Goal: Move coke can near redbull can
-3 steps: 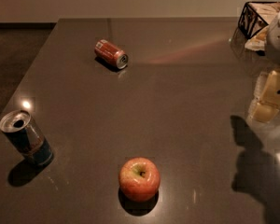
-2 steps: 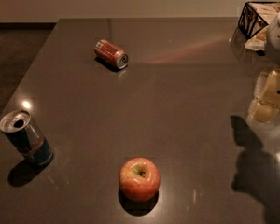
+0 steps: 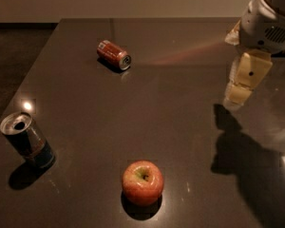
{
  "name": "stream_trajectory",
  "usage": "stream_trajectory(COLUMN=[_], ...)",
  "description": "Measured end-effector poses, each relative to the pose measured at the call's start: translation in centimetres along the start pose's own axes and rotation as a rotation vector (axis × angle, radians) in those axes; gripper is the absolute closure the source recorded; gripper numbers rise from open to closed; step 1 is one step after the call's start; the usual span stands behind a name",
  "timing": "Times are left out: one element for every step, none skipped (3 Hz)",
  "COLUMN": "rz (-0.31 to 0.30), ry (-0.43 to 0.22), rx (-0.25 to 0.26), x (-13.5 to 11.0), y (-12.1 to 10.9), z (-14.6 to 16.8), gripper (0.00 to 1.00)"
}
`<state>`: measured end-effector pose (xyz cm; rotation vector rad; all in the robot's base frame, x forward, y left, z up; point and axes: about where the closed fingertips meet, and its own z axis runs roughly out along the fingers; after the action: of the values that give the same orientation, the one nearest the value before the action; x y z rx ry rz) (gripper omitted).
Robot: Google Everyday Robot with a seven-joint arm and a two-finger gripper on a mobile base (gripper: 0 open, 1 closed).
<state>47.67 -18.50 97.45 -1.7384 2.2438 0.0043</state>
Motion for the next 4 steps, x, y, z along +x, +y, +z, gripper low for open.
stream_trajectory(rz=[0.049, 0.113, 0.171, 0.22], ry=[-0.005, -0.005, -0.019, -0.039], rx=[-0.033, -0.054, -0.07, -0.076], x=[-3.8, -7.0, -10.2, -12.7], y=[-3.0, -6.0, -8.3, -9.4], z=[2.4, 5.1, 7.6, 10.0], gripper=[0.0, 0.0, 0.0, 0.0])
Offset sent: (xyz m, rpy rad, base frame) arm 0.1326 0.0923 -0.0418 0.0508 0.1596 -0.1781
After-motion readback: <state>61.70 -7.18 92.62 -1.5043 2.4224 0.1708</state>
